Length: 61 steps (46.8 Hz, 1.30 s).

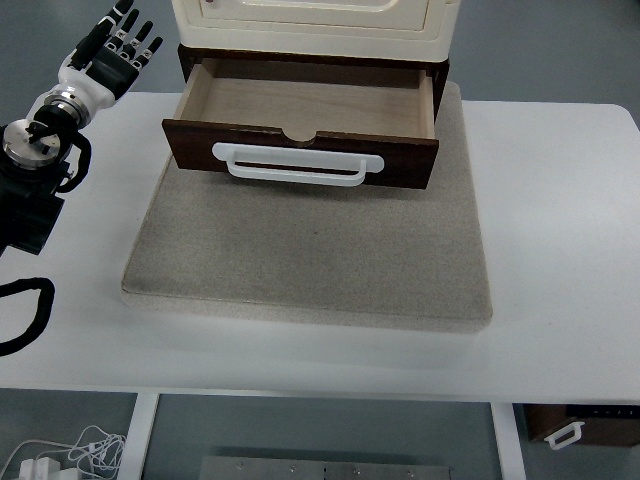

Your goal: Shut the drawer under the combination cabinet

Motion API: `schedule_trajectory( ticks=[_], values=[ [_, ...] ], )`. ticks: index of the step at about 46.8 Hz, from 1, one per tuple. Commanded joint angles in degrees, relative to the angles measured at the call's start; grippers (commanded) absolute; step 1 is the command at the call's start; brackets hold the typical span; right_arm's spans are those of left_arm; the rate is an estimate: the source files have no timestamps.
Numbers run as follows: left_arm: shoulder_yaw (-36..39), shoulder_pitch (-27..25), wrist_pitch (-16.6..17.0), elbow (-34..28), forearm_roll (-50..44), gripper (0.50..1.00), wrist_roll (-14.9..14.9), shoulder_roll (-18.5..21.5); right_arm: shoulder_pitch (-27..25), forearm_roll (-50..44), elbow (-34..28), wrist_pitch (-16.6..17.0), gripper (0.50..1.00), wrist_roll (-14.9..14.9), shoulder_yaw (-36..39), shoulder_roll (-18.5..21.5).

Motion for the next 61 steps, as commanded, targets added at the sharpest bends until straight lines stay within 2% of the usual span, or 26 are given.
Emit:
schedule_trajectory(
  ticks=[1, 17, 24, 42, 50, 61],
  values=[
    [0.0, 0.0, 0.0, 0.0, 0.1, 0.996, 0.0, -0.1, 0.0, 0.0, 0.0, 0.0, 0.952, 0.0, 0.0, 0.0],
    [-0.1, 0.0, -0.3, 0.0, -0.4, 0.999, 0.1, -0.1, 0.0, 0.0, 0.0, 0.1, 0.952, 0.0, 0.0, 0.0],
    [-0.2, 0.1, -1.9, 0.0, -1.9, 0.999, 0.1, 0.1, 0.0, 0.0, 0.0, 0.0, 0.952, 0.0, 0.0, 0.0],
    [0.1, 0.4, -2.5, -0.1, -1.7, 0.996, -0.1, 0.8, 0.0, 0.0, 0.0, 0.1, 0.952, 0.0, 0.0, 0.0],
    [1.2, -1.3, -2.5, -0.4, -1.2, 0.996, -2.6, 2.7, 0.0, 0.0, 0.0, 0.1, 0.952, 0.0, 0.0, 0.0],
    [5.3, -6.6, -1.6, -0.9, -1.2, 0.996, -2.7, 6.0, 0.0, 0.0, -0.1, 0.0, 0.952, 0.0, 0.0, 0.0]
  ],
)
